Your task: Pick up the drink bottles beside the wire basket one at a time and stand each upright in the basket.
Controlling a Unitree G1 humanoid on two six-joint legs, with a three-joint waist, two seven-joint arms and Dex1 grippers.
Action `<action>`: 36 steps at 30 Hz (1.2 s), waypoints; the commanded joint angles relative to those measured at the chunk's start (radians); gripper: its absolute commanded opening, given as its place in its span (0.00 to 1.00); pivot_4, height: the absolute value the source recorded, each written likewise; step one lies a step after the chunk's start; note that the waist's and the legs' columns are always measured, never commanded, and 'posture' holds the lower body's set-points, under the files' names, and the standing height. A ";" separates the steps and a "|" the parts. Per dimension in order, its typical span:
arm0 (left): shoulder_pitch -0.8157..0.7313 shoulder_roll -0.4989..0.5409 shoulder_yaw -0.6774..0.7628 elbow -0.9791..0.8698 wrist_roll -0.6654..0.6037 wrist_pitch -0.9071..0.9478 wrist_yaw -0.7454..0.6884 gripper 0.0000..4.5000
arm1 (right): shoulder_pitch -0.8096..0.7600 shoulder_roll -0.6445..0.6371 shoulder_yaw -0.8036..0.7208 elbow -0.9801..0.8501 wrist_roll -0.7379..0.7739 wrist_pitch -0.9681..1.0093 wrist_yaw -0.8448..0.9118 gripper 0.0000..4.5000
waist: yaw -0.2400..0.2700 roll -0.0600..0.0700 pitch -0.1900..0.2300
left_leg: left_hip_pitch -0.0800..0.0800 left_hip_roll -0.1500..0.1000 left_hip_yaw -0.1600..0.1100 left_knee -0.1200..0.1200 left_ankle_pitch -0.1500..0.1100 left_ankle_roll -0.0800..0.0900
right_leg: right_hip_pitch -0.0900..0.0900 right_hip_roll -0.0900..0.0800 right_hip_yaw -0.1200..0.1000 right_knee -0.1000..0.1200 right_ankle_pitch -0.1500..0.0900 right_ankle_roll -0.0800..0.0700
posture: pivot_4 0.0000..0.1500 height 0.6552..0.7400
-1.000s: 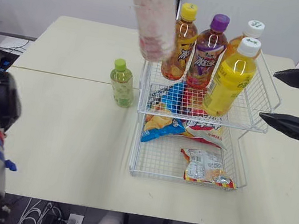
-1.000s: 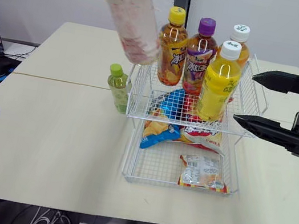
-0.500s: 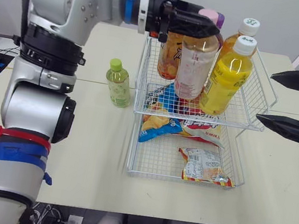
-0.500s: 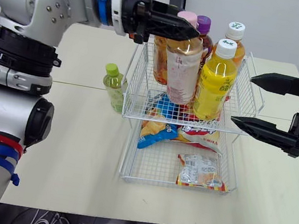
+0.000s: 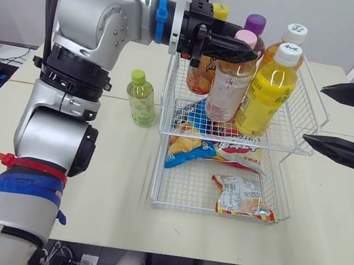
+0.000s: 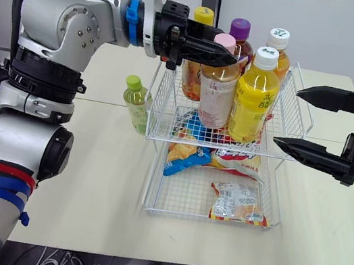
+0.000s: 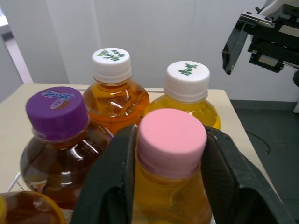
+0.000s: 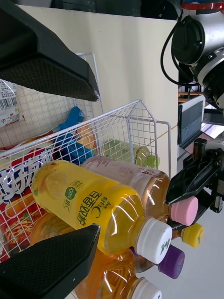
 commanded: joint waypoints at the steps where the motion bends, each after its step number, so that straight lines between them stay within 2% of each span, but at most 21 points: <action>1: -0.049 0.003 0.048 -0.012 -0.026 0.027 -0.016 0.71 | -0.001 -0.012 -0.031 -0.004 -0.003 -0.015 -0.002 1.00 | 0.000 0.000 0.000 | 0.000 0.000 0.000 0.000 0.000 0.000 | 0.000 0.000 0.000 0.000 0.000 0.000 | 1.00 1.00; 5: -0.066 0.030 0.073 0.003 -0.021 0.034 -0.028 0.99 | 0.001 -0.015 -0.034 -0.002 -0.006 -0.015 -0.002 1.00 | 0.000 0.000 0.000 | 0.000 0.000 0.000 0.000 0.000 0.000 | 0.000 0.000 0.000 0.000 0.000 0.000 | 1.00 1.00; 11: -0.081 0.082 0.137 -0.028 -0.050 0.082 -0.039 1.00 | -0.010 -0.019 -0.031 0.004 -0.014 -0.023 -0.002 1.00 | -0.001 0.000 0.000 | 0.000 0.000 0.000 0.000 0.000 0.000 | 0.000 0.000 0.000 0.000 0.000 0.000 | 1.00 1.00; 14: -0.065 0.151 0.153 -0.086 -0.079 0.112 -0.087 1.00 | -0.009 -0.017 -0.027 0.002 -0.042 -0.046 -0.002 1.00 | -0.004 0.000 0.000 | 0.000 0.000 -0.001 0.000 0.000 0.000 | 0.000 0.000 0.000 0.000 0.000 0.000 | 1.00 1.00; 20: 0.028 0.289 0.224 -0.220 -0.086 0.123 -0.032 1.00 | -0.006 0.015 -0.005 -0.013 -0.089 -0.105 -0.014 1.00 | -0.003 0.000 0.000 | 0.001 0.000 -0.003 0.000 0.000 0.000 | 0.000 0.000 0.001 0.000 0.000 0.000 | 1.00 1.00; 26: 0.242 0.424 0.352 -0.342 -0.047 0.088 0.118 1.00 | -0.008 0.001 0.022 -0.005 -0.064 -0.073 0.007 1.00 | -0.003 0.000 0.000 | 0.002 0.000 -0.006 0.000 0.000 0.000 | 0.001 0.000 0.000 0.001 0.000 0.000 | 1.00 1.00; 28: 0.320 0.445 0.419 -0.377 -0.049 0.104 0.197 1.00 | -0.017 0.005 0.041 -0.006 -0.062 -0.074 0.009 1.00 | -0.003 0.000 0.000 | 0.002 0.000 -0.006 0.000 0.000 0.000 | 0.001 0.000 0.001 0.001 0.000 0.000 | 1.00 1.00; 34: 0.558 0.493 0.552 -0.487 -0.061 0.102 0.304 1.00 | -0.049 0.023 0.067 -0.005 -0.047 -0.077 0.000 1.00 | 0.000 0.000 0.000 | 0.002 0.000 -0.006 0.000 0.000 0.000 | 0.001 0.000 0.000 0.001 0.000 0.000 | 1.00 1.00; 36: 0.765 0.476 0.658 -0.548 -0.032 0.081 0.338 1.00 | -0.060 0.049 0.090 -0.009 -0.055 -0.096 -0.003 1.00 | -0.001 0.001 -0.001 | 0.002 0.000 -0.007 0.000 0.000 0.000 | 0.001 0.000 0.000 0.000 0.000 0.000 | 1.00 1.00</action>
